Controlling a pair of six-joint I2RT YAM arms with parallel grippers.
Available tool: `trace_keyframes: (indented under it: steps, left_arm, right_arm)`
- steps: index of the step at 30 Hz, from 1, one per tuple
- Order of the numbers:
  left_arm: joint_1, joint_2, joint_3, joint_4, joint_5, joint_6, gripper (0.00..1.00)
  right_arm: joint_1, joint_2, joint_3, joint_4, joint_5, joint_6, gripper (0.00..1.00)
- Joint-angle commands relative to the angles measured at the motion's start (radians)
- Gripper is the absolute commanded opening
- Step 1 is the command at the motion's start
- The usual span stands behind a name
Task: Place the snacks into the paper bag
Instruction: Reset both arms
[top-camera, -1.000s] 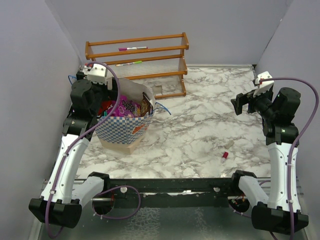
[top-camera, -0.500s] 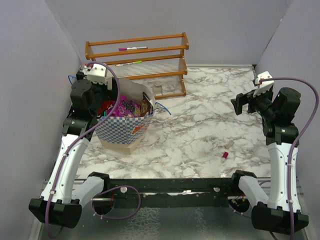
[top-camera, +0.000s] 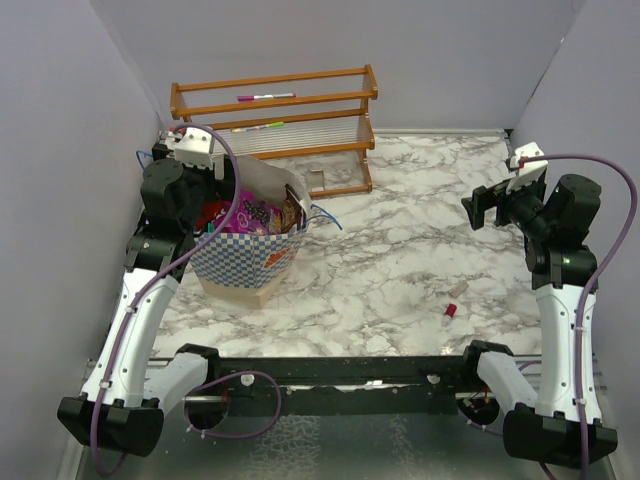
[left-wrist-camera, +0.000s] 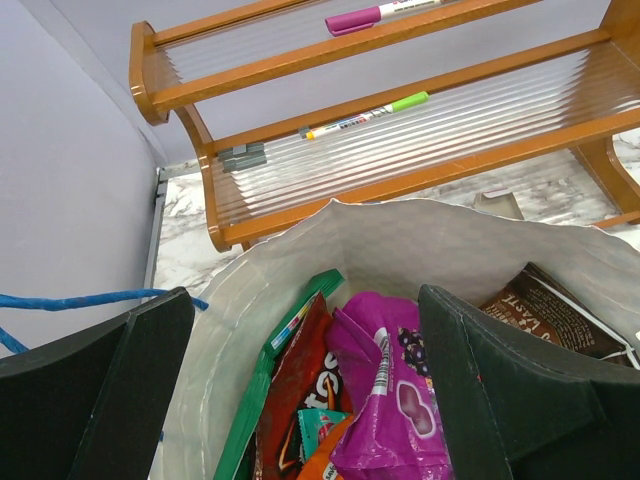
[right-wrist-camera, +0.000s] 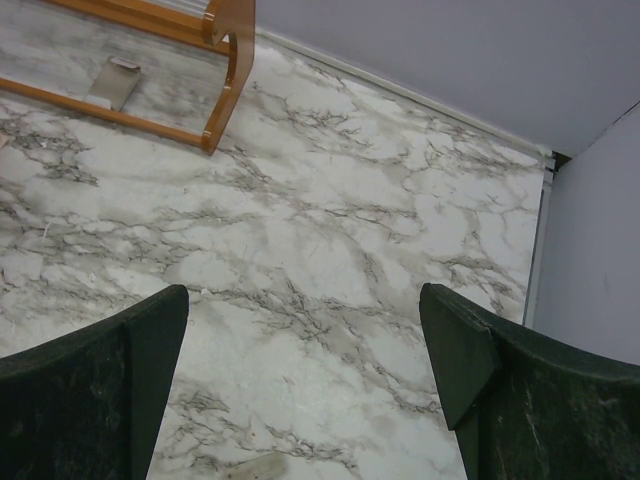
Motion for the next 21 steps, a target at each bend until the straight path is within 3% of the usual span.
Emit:
trace_keyframes:
  steps: [1, 21]
  left_arm:
    - [0.007, -0.017, 0.033, -0.009, -0.021, -0.011, 0.97]
    - [0.007, -0.018, 0.030, -0.014, -0.004, -0.010, 0.97]
  right_arm:
    - [0.004, 0.002, 0.041, -0.006, -0.022, 0.008, 1.00]
    - [0.004, 0.008, 0.036, -0.006, -0.031, 0.009, 1.00]
